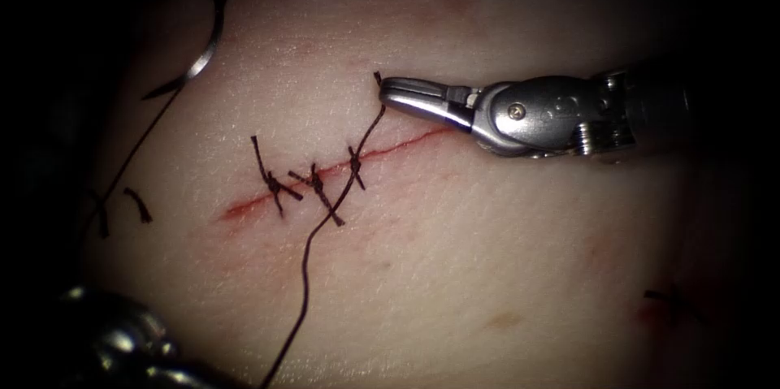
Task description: Wound Closure
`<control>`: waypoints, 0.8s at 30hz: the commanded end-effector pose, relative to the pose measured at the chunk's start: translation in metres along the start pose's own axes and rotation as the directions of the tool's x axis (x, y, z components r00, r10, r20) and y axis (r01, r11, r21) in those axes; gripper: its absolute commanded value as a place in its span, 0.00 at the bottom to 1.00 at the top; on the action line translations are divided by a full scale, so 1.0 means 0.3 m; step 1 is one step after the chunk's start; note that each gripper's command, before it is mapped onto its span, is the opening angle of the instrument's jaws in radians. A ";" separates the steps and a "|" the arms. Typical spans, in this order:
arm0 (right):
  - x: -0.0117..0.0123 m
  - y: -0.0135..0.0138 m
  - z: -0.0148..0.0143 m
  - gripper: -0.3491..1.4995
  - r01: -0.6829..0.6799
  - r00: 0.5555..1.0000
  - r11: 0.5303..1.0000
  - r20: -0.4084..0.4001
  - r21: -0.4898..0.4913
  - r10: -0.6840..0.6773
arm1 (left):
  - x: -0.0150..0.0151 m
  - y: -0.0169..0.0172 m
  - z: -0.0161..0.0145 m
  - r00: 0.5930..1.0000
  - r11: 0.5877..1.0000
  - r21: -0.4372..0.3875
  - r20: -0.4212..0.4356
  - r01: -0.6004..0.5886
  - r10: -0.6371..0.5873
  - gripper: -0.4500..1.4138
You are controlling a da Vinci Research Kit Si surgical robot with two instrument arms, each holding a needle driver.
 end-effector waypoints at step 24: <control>-0.0059 -0.0154 0.0085 0.00 -0.063 0.989 0.993 -0.129 0.102 0.076 | -0.013 -0.024 -0.003 0.990 0.994 -0.021 0.085 -0.107 0.108 0.00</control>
